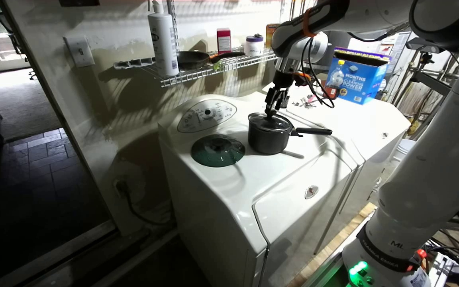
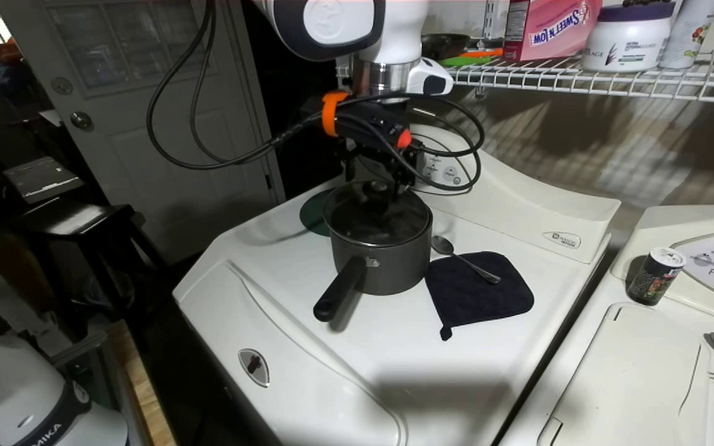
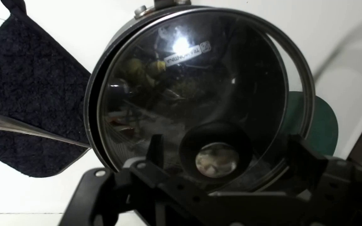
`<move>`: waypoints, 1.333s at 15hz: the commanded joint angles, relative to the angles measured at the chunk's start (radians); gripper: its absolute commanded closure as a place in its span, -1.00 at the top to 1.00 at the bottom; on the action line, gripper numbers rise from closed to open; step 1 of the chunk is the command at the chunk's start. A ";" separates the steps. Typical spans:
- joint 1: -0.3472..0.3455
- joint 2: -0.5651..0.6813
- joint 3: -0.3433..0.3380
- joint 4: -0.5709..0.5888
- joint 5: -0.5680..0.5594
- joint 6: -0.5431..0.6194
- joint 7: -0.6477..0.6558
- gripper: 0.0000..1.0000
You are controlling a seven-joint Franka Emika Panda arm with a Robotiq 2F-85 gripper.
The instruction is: Remove the spoon from the pot, put it on the pot holder, remove the lid from the pot and put it in the pot holder
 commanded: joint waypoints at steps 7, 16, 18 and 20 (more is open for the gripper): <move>0.003 0.012 0.022 0.005 0.017 0.054 -0.029 -0.11; 0.002 -0.005 0.024 0.001 0.009 0.051 -0.019 -0.33; 0.002 -0.017 0.024 -0.002 0.004 0.047 -0.015 -0.33; 0.002 -0.027 0.023 -0.002 -0.001 0.042 -0.009 -0.33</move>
